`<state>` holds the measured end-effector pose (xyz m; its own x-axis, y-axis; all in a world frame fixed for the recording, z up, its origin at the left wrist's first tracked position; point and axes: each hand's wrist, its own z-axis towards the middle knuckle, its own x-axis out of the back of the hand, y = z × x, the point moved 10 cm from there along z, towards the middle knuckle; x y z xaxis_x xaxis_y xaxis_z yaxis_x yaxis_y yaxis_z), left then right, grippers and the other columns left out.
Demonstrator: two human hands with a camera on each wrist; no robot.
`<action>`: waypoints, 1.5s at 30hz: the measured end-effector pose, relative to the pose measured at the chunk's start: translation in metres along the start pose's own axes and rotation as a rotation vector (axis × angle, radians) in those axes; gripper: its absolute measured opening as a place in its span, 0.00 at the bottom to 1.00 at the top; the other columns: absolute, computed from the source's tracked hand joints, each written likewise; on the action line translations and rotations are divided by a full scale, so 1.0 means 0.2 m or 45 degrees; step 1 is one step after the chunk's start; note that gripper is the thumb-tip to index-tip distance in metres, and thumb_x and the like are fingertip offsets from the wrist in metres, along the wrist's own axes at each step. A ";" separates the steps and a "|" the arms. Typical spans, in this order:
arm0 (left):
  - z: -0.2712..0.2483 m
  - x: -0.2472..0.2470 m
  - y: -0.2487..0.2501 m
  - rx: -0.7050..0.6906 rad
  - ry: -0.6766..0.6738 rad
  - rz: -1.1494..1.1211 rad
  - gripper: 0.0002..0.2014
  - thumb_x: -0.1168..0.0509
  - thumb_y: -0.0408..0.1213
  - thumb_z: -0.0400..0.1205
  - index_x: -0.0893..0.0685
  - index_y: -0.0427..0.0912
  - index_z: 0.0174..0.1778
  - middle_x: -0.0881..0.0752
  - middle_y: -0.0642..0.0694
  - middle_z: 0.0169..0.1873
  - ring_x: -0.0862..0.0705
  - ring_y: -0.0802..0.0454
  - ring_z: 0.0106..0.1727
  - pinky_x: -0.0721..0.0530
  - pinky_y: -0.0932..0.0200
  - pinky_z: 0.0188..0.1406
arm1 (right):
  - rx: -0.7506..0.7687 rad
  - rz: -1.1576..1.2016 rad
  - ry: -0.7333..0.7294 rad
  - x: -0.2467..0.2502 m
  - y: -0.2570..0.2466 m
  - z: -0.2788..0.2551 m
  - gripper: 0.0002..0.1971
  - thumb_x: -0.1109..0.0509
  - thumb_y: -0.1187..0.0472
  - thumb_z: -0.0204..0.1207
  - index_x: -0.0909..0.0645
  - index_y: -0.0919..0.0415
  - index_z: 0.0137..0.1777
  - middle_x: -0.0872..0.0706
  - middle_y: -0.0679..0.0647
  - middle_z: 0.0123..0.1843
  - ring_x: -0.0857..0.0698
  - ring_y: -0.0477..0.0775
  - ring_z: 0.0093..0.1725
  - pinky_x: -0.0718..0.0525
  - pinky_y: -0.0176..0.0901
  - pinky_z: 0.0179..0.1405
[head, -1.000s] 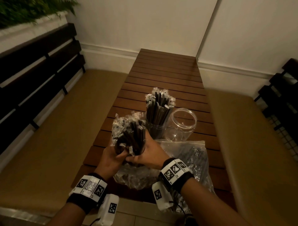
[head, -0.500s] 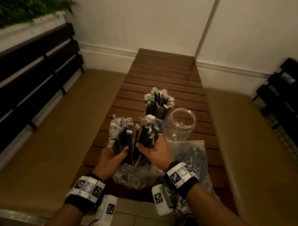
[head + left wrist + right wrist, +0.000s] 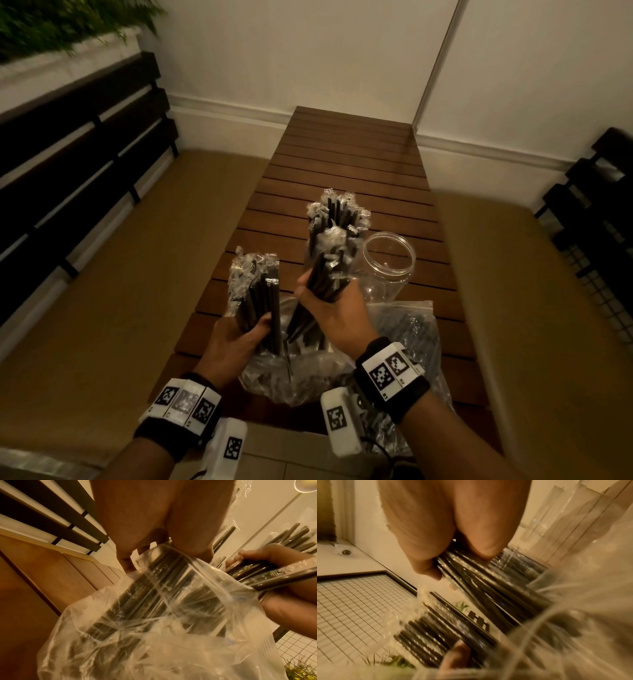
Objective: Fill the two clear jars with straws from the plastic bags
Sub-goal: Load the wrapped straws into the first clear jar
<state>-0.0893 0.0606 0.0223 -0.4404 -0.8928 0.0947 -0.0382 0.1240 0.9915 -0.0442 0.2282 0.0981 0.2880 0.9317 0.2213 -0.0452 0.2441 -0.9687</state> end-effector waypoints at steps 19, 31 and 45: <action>0.01 0.01 -0.04 0.086 0.088 -0.080 0.08 0.32 0.36 0.83 0.07 0.50 0.46 0.06 0.45 0.47 0.08 0.53 0.52 0.11 0.44 0.57 | 0.531 0.290 0.589 0.63 -0.81 0.16 0.09 0.32 0.70 0.78 0.19 0.57 0.40 0.13 0.48 0.34 0.09 0.54 0.40 0.10 0.48 0.47; 0.00 -0.01 -0.03 0.045 0.017 -0.105 0.10 0.34 0.38 0.83 0.11 0.50 0.57 0.07 0.59 0.49 0.11 0.65 0.54 0.13 0.72 0.45 | 0.672 0.230 0.829 0.73 -1.02 0.34 0.11 0.24 0.63 0.78 0.23 0.62 0.40 0.19 0.53 0.29 0.19 0.53 0.19 0.16 0.47 0.22; 0.00 0.00 -0.04 0.049 0.024 -0.125 0.10 0.30 0.49 0.78 0.08 0.53 0.51 0.07 0.50 0.51 0.10 0.58 0.57 0.11 0.55 0.57 | 0.149 -0.122 0.551 0.37 -0.34 0.55 0.10 0.26 0.50 0.77 0.22 0.55 0.44 0.11 0.59 0.39 0.10 0.55 0.39 0.12 0.42 0.38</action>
<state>-0.0889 0.0587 0.0148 -0.4161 -0.9093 -0.0009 -0.1149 0.0516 0.9920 -0.1252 0.3113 0.1920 0.6682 0.7114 0.2179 -0.0994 0.3756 -0.9214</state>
